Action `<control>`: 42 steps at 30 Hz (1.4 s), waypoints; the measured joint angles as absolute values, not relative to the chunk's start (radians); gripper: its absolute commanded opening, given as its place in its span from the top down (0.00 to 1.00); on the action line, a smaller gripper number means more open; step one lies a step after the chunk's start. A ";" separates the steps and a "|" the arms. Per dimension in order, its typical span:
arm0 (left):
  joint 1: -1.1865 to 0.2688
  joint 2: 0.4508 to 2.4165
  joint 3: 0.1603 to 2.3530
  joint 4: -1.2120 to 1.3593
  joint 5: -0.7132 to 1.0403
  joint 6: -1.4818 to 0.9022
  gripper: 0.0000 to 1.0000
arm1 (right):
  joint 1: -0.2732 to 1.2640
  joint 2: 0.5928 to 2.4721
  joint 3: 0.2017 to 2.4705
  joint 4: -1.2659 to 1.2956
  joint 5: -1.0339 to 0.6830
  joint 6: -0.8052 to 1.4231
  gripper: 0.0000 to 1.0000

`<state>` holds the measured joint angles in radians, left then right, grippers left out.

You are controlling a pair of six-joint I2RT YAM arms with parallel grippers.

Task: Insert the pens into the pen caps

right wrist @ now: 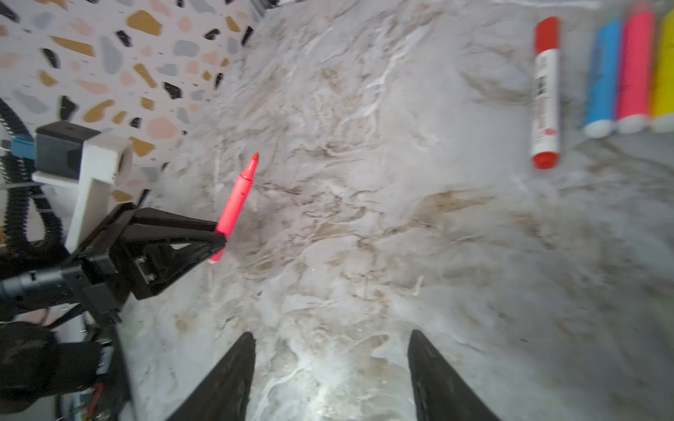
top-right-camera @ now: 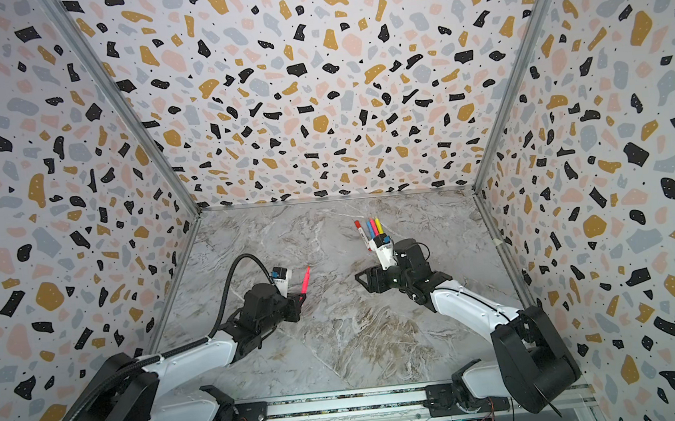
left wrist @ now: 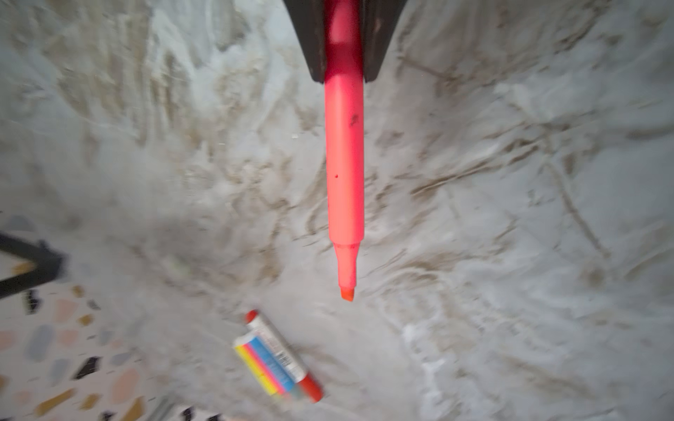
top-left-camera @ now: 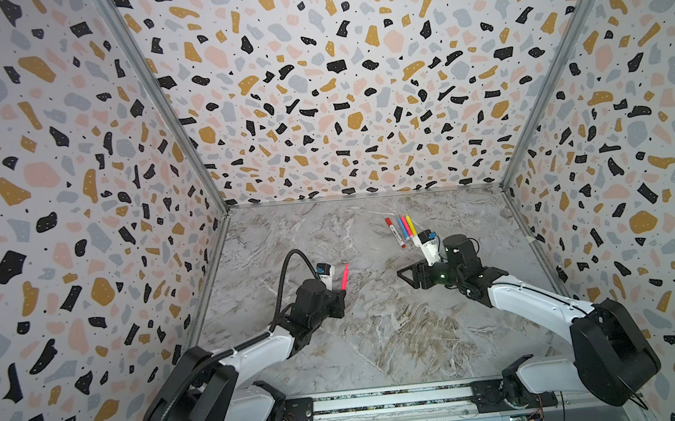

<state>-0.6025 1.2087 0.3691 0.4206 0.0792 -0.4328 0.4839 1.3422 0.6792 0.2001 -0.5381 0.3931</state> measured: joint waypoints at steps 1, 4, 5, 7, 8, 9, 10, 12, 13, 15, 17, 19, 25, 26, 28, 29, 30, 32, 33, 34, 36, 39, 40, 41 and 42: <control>-0.630 1.175 0.347 0.456 0.087 -0.446 0.96 | 0.493 1.359 0.676 0.236 -0.574 0.413 0.32; -0.693 1.098 0.297 0.530 0.091 -0.486 0.96 | 0.537 1.404 0.676 0.329 -0.632 0.453 0.32; -0.715 1.073 0.281 0.550 0.089 -0.498 0.96 | 0.556 1.417 0.676 0.359 -0.643 0.466 0.32; -0.753 1.029 0.257 0.581 0.081 -0.522 0.96 | 0.584 1.435 0.676 0.416 -0.665 0.490 0.33; -0.770 1.011 0.247 0.595 0.074 -0.533 0.96 | 0.599 1.443 0.676 0.446 -0.677 0.503 0.33; -0.783 0.999 0.240 0.609 0.068 -0.542 0.96 | 0.611 1.449 0.676 0.474 -0.688 0.516 0.34; -0.792 0.992 0.237 0.616 0.066 -0.546 0.96 | 0.619 1.453 0.676 0.497 -0.693 0.527 0.34; -0.809 0.989 0.235 0.630 0.062 -0.558 0.96 | 0.632 1.462 0.676 0.543 -0.703 0.548 0.35; -0.814 0.989 0.235 0.632 0.060 -0.562 0.96 | 0.636 1.467 0.677 0.560 -0.707 0.556 0.35; -0.822 0.988 0.235 0.634 0.055 -0.566 0.96 | 0.645 1.480 0.685 0.581 -0.712 0.572 0.36; -0.829 0.987 0.235 0.635 0.049 -0.568 0.96 | 0.654 1.494 0.697 0.595 -0.715 0.582 0.38; -0.834 0.987 0.235 0.638 0.043 -0.570 0.96 | 0.663 1.505 0.707 0.606 -0.715 0.589 0.42; -0.854 0.987 0.235 0.654 0.042 -0.571 0.96 | 0.692 1.523 0.722 0.642 -0.725 0.613 0.71; -0.856 0.987 0.235 0.657 0.042 -0.572 0.96 | 0.695 1.525 0.723 0.649 -0.730 0.616 0.75; -0.860 0.988 0.234 0.659 0.043 -0.573 0.96 | 0.701 1.526 0.723 0.661 -0.734 0.625 0.82; -0.860 0.989 0.233 0.659 0.044 -0.571 0.96 | 0.704 1.526 0.724 0.670 -0.744 0.634 0.85; -0.861 0.994 0.232 0.664 0.044 -0.571 0.96 | 0.709 1.526 0.724 0.676 -0.748 0.639 0.88; -0.863 1.000 0.230 0.675 0.047 -0.571 0.95 | 0.711 1.526 0.724 0.680 -0.749 0.643 0.92; -0.863 1.005 0.230 0.682 0.048 -0.571 0.95 | 0.711 1.526 0.724 0.680 -0.749 0.644 0.94; -0.864 1.010 0.231 0.686 0.048 -0.571 0.94 | 0.711 1.526 0.724 0.680 -0.749 0.644 0.95; -0.864 1.017 0.231 0.692 0.048 -0.571 0.93 | 0.711 1.526 0.721 0.681 -0.748 0.645 0.97; -0.865 1.026 0.231 0.695 0.052 -0.571 0.84 | 0.711 1.526 0.712 0.683 -0.748 0.646 0.99; -0.865 1.027 0.231 0.693 0.052 -0.569 0.78 | 0.712 1.526 0.709 0.685 -0.748 0.646 0.99; -0.865 1.028 0.231 0.691 0.052 -0.570 0.74 | 0.713 1.526 0.707 0.688 -0.748 0.646 0.99; -0.865 1.028 0.231 0.689 0.051 -0.573 0.71 | 0.713 1.526 0.704 0.689 -0.745 0.646 0.99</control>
